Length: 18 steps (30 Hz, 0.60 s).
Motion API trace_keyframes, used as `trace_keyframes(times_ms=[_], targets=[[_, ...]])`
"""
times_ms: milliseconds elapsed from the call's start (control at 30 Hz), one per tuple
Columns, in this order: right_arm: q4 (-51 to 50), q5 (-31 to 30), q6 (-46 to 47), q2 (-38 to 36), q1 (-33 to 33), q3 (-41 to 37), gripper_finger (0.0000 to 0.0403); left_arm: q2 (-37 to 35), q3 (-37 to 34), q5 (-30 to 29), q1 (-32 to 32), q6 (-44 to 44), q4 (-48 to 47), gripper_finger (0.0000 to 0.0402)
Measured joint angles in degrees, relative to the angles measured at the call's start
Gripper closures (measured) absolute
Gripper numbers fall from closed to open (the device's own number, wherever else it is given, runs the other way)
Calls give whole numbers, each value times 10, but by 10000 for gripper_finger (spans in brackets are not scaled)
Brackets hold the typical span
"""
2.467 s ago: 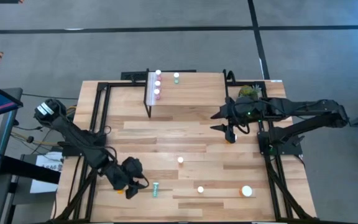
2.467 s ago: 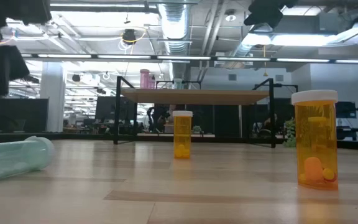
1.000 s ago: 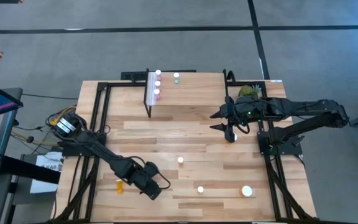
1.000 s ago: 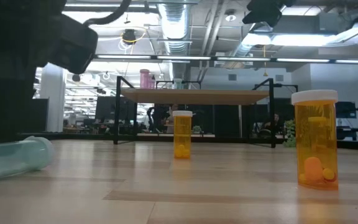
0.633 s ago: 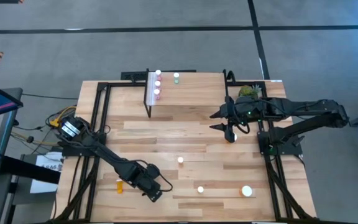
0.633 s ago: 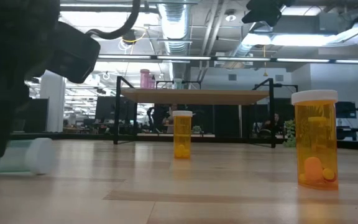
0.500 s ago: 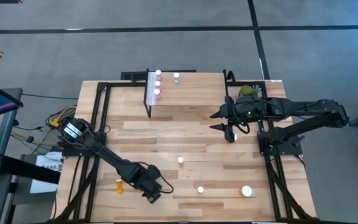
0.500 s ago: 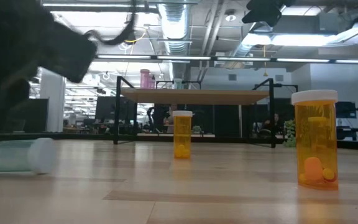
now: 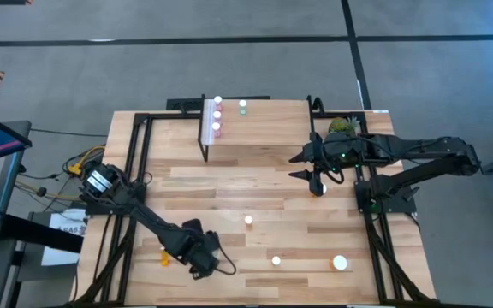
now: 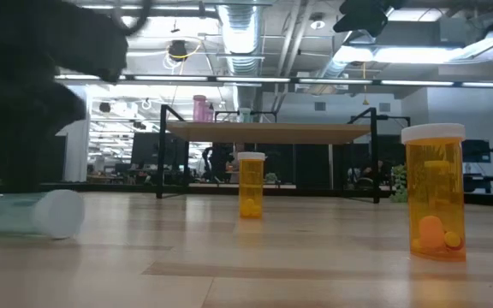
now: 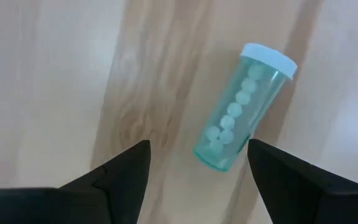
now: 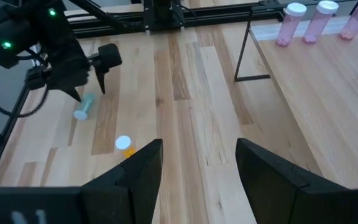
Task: Pick and place medicine bottles onto shelf by color
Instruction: Put the green pill bottle on the shelf aligned with the other green pill bottle
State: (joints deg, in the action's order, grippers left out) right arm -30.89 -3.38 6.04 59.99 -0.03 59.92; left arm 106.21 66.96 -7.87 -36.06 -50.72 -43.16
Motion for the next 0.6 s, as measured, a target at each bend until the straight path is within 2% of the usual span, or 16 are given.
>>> trace_keyframes(times_ms=[200,600], targets=[[0,0,0,0,0,0,175,-1,-5,-36,-36,113,8,146],[2,0,0,5,0,0,175,-2,-34,-68,-51,175,64,146]])
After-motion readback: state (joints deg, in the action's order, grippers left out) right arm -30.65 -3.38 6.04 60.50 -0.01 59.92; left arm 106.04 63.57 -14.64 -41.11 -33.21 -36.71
